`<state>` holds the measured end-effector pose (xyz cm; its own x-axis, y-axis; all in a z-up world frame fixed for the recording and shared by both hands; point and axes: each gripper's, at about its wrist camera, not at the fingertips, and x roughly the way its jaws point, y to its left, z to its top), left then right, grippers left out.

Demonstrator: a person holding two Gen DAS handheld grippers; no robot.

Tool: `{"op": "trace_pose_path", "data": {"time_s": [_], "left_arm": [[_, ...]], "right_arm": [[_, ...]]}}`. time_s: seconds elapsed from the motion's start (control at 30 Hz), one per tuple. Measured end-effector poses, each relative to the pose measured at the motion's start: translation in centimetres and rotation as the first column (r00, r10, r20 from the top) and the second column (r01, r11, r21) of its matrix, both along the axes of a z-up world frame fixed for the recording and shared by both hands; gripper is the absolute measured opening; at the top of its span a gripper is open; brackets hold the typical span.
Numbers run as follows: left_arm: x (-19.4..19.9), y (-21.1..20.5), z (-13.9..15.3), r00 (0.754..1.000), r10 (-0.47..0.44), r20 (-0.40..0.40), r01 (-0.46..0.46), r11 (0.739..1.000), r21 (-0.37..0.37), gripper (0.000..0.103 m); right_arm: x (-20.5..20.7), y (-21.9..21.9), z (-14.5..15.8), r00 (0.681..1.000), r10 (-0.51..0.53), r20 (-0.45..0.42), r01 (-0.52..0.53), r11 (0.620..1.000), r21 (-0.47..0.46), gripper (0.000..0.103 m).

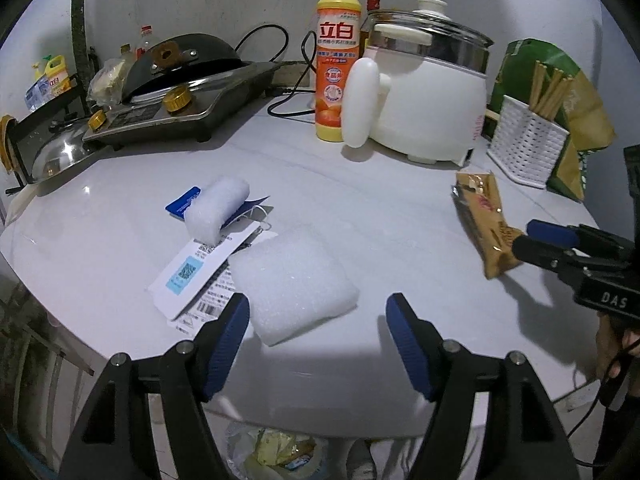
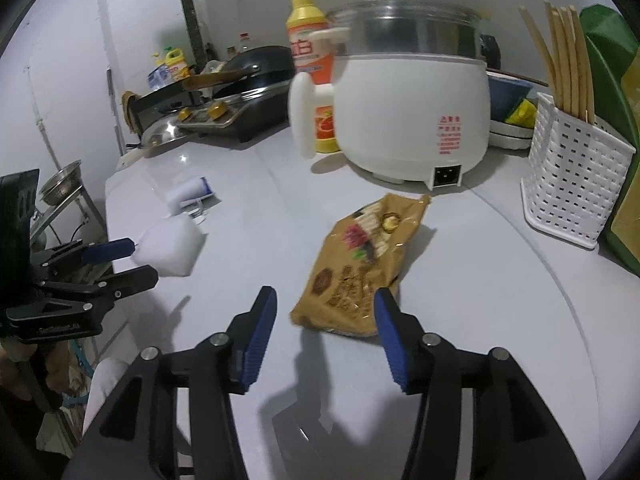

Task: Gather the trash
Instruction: 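Move the left gripper to the white foam block while the right approaches the brown snack packet, then close the left gripper on the foam block while the right grasps the snack packet, then lift the foam block and snack packet and carry both down toward the bin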

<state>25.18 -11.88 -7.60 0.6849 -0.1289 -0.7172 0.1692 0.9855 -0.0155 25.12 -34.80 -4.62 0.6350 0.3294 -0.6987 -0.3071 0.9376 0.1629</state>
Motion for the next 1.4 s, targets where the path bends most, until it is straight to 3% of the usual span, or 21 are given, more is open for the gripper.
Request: {"op": "trace_pose_path", "data": {"time_s": [0.3,0.6,0.87,1.03,1.17,1.27,1.4], "left_arm": [[2.3,0.2,-0.6,1.0,0.005,0.004,-0.005,1.0,0.011,0.071],[3.5,0.5,-0.6,1.0,0.001,0.023,0.0,1.0,-0.03,0.076],[4.4,-0.1,-1.6,1.0,-0.018,0.001,0.018,1.0,-0.011,0.076],[3.9,-0.6,-1.5,0.999,-0.043,0.018,0.043,0.999,0.016,0.072],[3.2,-0.5,-1.2,0.998,-0.053,0.033,0.052,0.998,0.02,0.07],[2.7,-0.3,-0.7,0.997,-0.056,0.045,0.055,0.998,0.015,0.069],[1.8,0.0,0.0,0.996,-0.059,0.062,0.059,0.998,0.009,0.069]], "right_arm": [[2.3,-0.2,0.0,0.998,-0.058,-0.005,0.058,0.998,-0.012,0.068],[4.2,1.4,-0.8,0.996,-0.078,-0.046,0.075,0.996,-0.054,0.068],[5.0,2.5,-1.7,0.993,-0.082,-0.086,0.073,0.992,-0.107,0.068],[4.9,2.9,-2.0,0.993,-0.069,-0.093,0.058,0.991,-0.117,0.05],[4.5,3.1,-1.9,0.995,-0.051,-0.088,0.041,0.994,-0.104,0.028],[4.1,3.1,-1.7,0.996,-0.043,-0.082,0.036,0.995,-0.09,0.02],[3.1,3.3,-1.2,0.997,-0.024,-0.069,0.018,0.997,-0.081,0.017]]}}
